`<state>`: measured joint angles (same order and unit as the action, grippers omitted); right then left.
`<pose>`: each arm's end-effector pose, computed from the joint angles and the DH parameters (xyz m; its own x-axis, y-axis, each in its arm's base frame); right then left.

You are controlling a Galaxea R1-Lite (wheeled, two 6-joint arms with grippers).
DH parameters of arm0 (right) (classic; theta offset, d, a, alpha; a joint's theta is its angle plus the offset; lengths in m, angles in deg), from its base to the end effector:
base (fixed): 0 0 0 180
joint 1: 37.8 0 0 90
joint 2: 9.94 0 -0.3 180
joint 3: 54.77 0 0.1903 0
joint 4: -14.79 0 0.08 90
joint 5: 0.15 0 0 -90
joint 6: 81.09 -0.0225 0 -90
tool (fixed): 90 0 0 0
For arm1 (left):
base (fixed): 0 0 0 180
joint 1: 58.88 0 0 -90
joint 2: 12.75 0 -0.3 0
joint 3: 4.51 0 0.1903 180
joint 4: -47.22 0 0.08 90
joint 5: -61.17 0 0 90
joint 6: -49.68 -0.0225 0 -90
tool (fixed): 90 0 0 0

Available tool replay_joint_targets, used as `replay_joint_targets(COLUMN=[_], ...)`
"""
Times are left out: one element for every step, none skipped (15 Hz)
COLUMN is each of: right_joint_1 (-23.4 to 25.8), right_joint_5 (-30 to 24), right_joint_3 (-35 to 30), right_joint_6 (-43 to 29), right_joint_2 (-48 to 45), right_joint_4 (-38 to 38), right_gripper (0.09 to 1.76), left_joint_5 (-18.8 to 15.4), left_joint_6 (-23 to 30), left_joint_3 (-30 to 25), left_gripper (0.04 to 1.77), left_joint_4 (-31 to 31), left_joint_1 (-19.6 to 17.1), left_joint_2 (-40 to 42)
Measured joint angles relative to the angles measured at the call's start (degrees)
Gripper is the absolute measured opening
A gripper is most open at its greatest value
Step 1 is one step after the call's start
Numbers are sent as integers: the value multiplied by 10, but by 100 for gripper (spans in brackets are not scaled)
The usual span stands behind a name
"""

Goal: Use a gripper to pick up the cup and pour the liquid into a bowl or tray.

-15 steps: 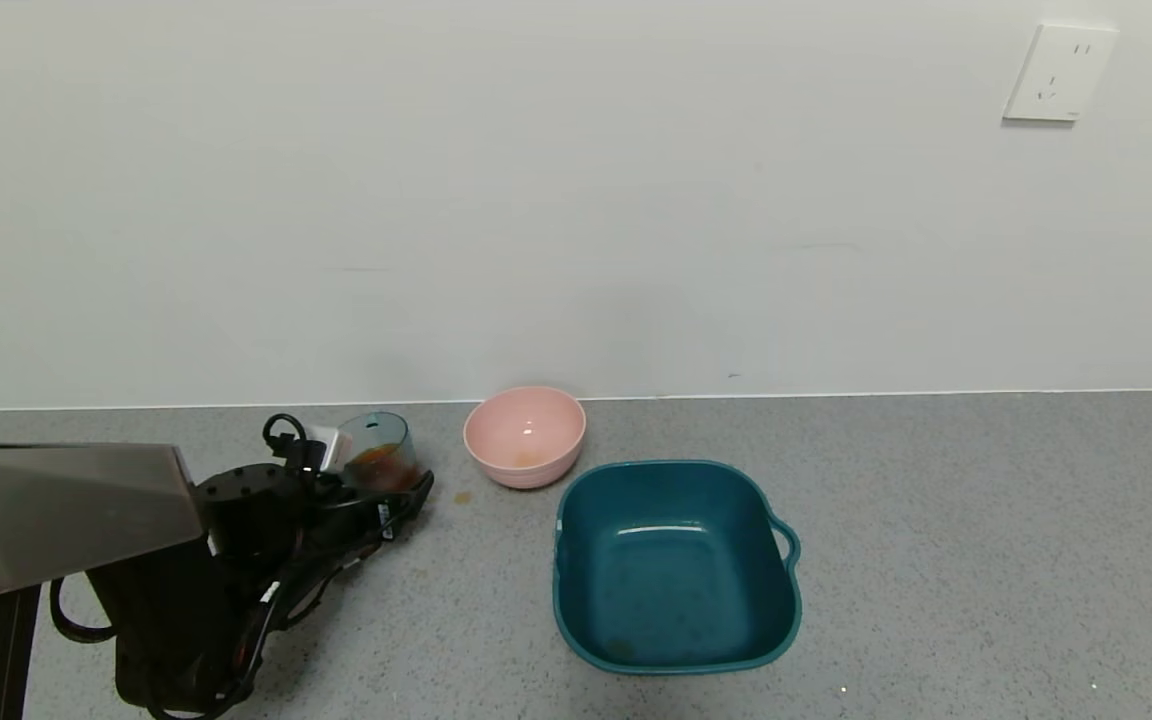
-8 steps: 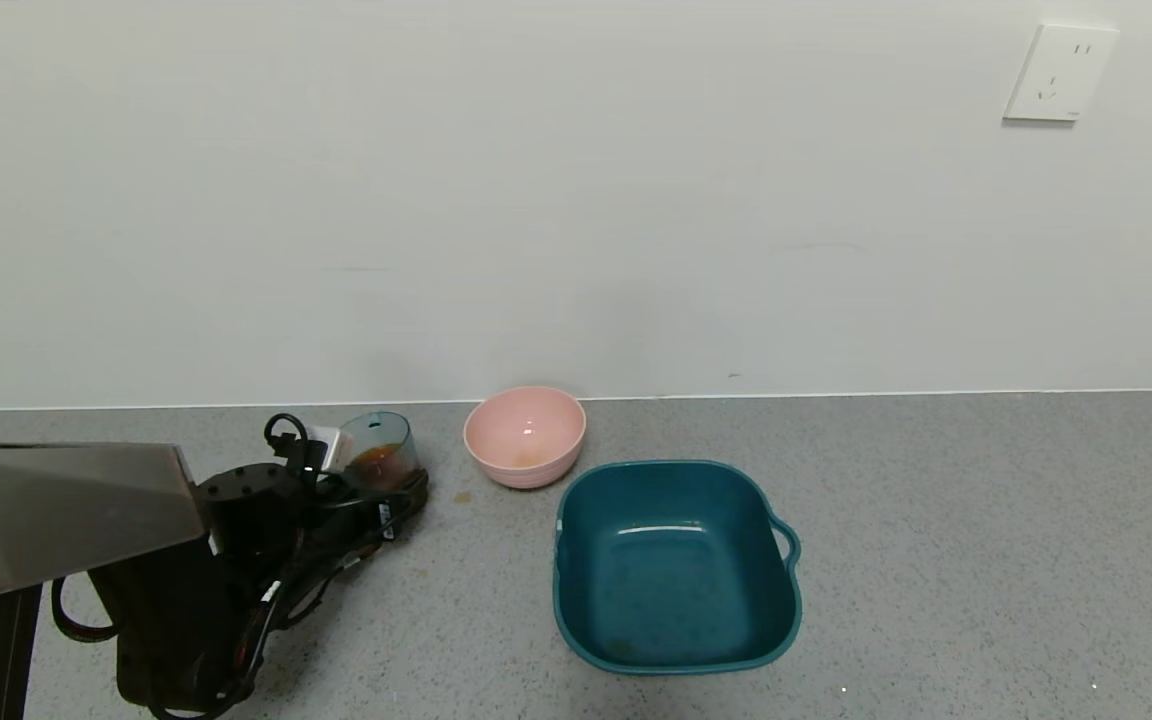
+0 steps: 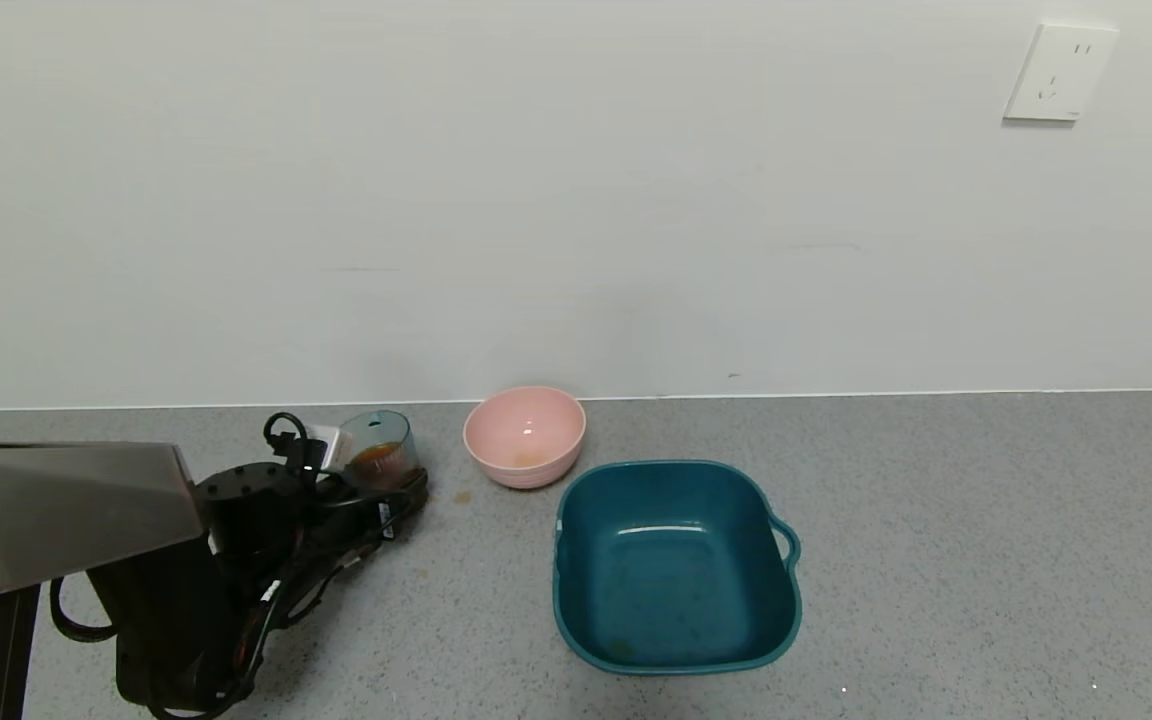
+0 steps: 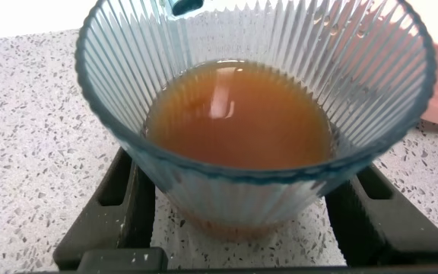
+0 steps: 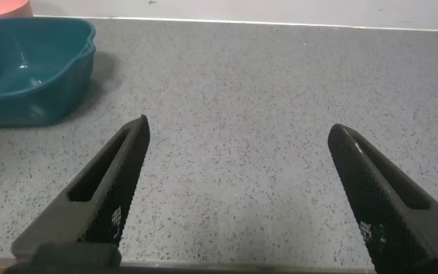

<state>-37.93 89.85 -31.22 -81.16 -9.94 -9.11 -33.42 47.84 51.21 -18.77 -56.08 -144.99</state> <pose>-0.0231 -0.0001 0.0754 1.0000 0.0023 -0.0061 -0.0023 1.0000 0.0012 0.3462 -0.0187 0.0183 0.9749 -0.1278 -0.1822 0.1331 0.9910 0.0170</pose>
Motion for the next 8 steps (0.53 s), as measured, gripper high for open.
replay_joint_targets(right_joint_1=[0, 0, 0, 0, 0, 0, 0, 0], right_joint_5=[0, 0, 0, 0, 0, 0, 0, 0], right_joint_3=[0, 0, 0, 0, 0, 0, 0, 0], right_joint_6=[0, 0, 0, 0, 0, 0, 0, 0], right_joint_2=[0, 0, 0, 0, 0, 0, 0, 0], right_joint_4=[0, 0, 0, 0, 0, 0, 0, 0], right_gripper=[171, 171, 171, 171, 171, 171, 171, 171], left_joint_5=[1, 1, 2, 2, 2, 3, 3, 3], left_joint_6=[0, 0, 0, 0, 0, 0, -1, -1], left_joint_3=[0, 0, 0, -1, -3, -3, -4, -4], left_gripper=[128, 128, 128, 128, 127, 127, 127, 127], left_joint_4=[0, 0, 0, -1, 0, 0, 7, 24], left_joint_1=[0, 0, 0, 0, 0, 0, -1, -1], left_joint_2=[1, 2, 3, 6, 10, 15, 23, 32])
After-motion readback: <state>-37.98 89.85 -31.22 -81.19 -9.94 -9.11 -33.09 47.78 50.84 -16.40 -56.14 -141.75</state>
